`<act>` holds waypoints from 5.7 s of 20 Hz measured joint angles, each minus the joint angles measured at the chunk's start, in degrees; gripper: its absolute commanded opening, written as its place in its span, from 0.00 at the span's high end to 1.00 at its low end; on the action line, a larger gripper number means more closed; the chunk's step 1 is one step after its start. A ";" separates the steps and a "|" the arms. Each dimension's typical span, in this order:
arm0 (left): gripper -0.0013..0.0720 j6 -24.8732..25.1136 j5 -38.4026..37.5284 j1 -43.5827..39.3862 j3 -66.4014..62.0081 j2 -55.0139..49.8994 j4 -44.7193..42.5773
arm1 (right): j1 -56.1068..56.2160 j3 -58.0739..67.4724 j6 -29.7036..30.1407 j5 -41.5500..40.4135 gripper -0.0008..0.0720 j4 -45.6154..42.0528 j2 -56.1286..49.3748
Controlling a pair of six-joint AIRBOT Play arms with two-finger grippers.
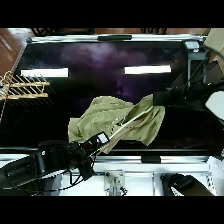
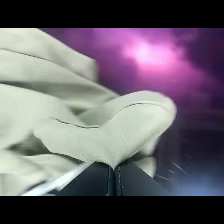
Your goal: Fold the shirts.
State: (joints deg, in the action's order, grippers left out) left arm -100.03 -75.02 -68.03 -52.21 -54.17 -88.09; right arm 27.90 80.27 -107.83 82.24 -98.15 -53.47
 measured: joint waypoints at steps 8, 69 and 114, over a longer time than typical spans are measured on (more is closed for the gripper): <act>0.94 -7.23 1.03 -0.11 -2.97 -0.02 0.92 | 2.51 3.74 3.13 3.06 0.92 9.01 0.09; 0.93 8.96 13.49 12.96 -12.35 -10.12 10.47 | 3.26 4.00 8.55 0.61 0.92 19.82 6.25; 0.93 38.99 -3.89 24.11 -12.37 -9.97 8.02 | -31.89 18.34 92.50 18.78 0.29 25.46 -21.03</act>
State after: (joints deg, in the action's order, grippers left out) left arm -61.04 -78.91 -43.92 -64.58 -64.14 -80.07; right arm -3.99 98.61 -15.33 101.01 -72.69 -74.50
